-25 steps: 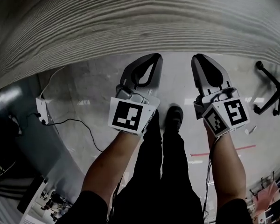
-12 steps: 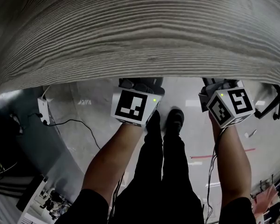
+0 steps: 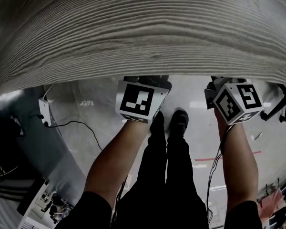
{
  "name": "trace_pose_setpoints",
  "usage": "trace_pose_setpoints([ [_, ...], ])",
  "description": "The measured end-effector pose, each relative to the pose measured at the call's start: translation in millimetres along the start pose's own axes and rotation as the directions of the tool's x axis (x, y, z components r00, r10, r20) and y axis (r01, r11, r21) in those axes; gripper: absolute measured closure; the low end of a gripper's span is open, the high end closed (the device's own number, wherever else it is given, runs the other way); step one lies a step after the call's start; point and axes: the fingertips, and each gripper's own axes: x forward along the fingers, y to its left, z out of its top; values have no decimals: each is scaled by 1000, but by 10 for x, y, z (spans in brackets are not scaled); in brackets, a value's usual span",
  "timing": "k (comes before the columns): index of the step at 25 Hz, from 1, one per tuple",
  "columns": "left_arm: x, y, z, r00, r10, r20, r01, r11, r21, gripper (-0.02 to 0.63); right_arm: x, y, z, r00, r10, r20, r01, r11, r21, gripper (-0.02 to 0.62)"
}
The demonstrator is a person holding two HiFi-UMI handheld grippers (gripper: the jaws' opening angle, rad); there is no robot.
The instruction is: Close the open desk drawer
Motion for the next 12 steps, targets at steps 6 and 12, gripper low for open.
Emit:
trace_pose_setpoints([
  [6,19,7,-10,1000,12,3,-12,1000,-5,598,32,-28,-38,999,-32,16,32,999,22,558],
  [12,-122,-137,96,1000,-2,28,2,1000,-5,598,-148,100,-80,998,-48,30,47,999,23,558],
])
